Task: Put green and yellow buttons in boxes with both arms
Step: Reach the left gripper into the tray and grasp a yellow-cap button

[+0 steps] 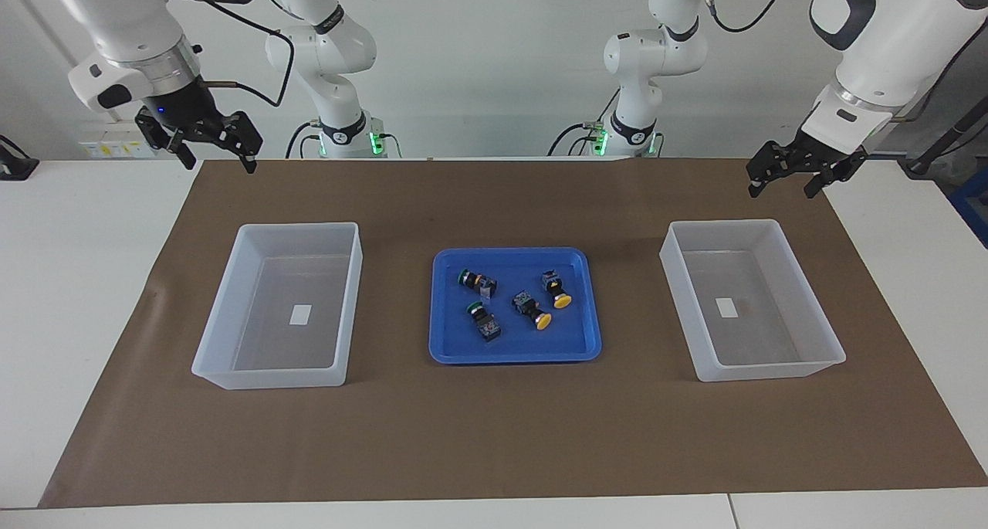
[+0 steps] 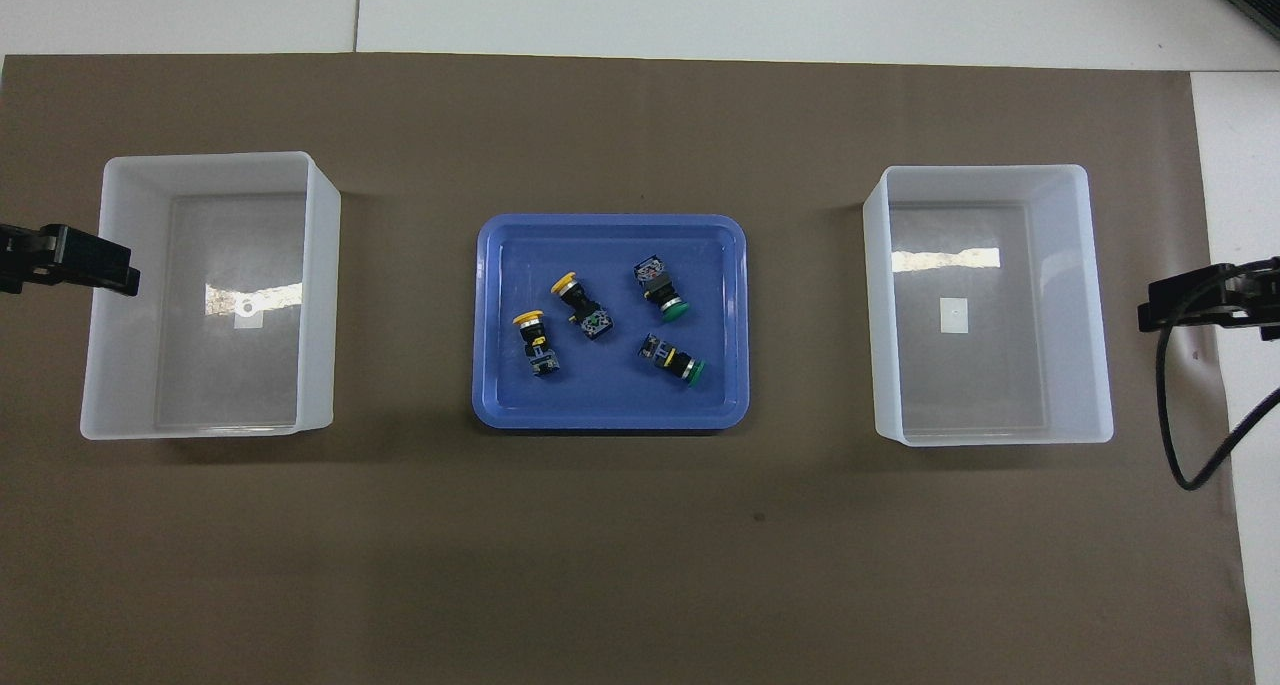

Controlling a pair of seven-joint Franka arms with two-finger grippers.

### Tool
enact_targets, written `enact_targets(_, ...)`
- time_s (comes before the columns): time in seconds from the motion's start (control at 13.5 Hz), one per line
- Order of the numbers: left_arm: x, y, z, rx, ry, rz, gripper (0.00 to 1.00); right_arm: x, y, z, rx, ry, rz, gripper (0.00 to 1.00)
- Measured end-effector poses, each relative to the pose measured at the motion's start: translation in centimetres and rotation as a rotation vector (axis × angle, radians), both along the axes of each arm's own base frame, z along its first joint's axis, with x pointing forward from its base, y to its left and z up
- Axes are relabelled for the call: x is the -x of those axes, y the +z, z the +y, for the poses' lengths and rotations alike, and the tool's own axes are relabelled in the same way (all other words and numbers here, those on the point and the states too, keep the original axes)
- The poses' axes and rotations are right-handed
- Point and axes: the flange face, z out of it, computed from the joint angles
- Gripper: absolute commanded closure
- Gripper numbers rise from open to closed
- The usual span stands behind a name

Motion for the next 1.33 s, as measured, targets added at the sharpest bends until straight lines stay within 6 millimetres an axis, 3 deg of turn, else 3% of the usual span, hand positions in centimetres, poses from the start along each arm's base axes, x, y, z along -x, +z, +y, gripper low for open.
enact_targets(0.15, 0.0, 0.0, -0.1, 0.0, -0.001, -0.001, 0.0, 0.0, 0.0, 0.0, 0.0, 0.0, 0.0, 0.0)
enact_targets(0.3, 0.0, -0.2, -1.7, 0.001, -0.025, -0.001, 0.0, 0.0, 0.0, 0.0, 0.0, 0.0, 0.0, 0.0)
enact_targets(0.44, 0.7, -1.9, -7.1, 0.0, -0.01, -0.021, 0.0, 0.0, 0.0, 0.1, 0.0, 0.002, -0.001, 0.0)
enact_targets(0.67, 4.5, -7.2, -17.8, 0.008, 0.036, -0.059, 0.0, 0.0, 0.1, 0.4, 0.0, 0.007, -0.001, 0.0)
enact_targets(0.89, 7.1, -13.2, -24.4, 0.031, 0.095, -0.092, 0.0, 0.0, 0.1, 0.4, 0.0, 0.007, -0.001, 0.0)
enact_targets(1.03, 7.7, -17.2, -26.8, 0.056, 0.125, -0.123, 0.0, 0.0, 0.1, 0.4, 0.0, 0.007, -0.001, 0.0)
enact_targets(1.33, 7.2, -19.9, -26.7, 0.097, 0.137, -0.188, 0.0, 0.0, 0.0, 0.5, 0.0, 0.009, -0.001, 0.0)
